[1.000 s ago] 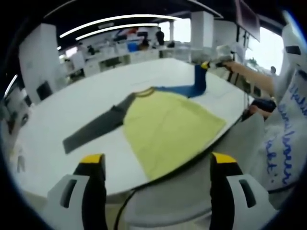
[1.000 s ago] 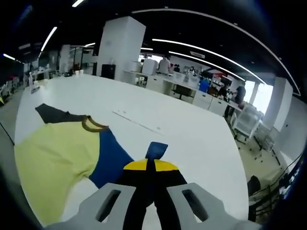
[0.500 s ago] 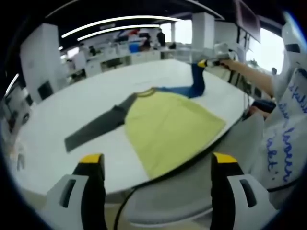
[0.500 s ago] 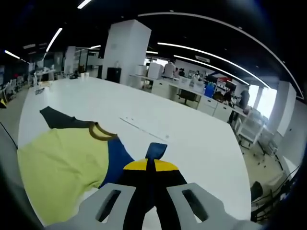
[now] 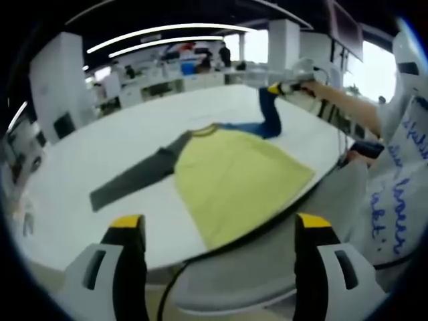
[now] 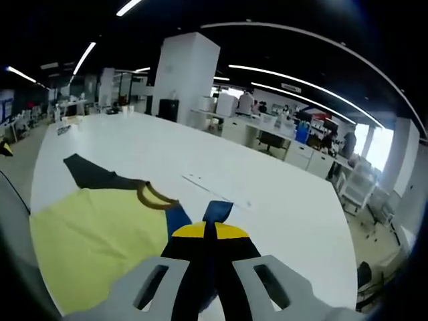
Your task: Fold the garment on the visible template until the final outline fits inside the template.
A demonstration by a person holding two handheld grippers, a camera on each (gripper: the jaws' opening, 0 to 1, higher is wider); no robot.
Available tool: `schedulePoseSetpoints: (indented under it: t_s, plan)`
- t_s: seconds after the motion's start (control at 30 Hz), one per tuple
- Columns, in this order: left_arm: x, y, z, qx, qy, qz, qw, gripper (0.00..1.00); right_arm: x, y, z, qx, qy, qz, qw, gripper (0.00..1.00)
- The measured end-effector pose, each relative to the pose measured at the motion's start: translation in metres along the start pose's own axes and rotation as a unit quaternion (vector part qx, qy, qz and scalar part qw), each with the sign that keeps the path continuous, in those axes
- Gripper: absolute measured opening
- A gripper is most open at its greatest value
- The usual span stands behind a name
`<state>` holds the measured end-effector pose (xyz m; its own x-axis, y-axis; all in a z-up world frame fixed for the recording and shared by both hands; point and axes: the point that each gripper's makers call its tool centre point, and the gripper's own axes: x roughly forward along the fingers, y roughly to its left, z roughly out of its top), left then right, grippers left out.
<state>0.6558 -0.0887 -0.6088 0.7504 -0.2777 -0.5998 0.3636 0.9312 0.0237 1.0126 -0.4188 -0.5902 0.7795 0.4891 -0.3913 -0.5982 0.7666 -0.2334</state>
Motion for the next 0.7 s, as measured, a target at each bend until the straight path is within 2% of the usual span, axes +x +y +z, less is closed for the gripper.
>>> schedulePoseSetpoints:
  t_s: [0.7]
  plan:
    - [-0.003, 0.004, -0.004, -0.005, 0.000, 0.003, 1.0000, 0.87, 0.015, 0.031, 0.025, -0.006, -0.021, 0.032, 0.9993, 0.02]
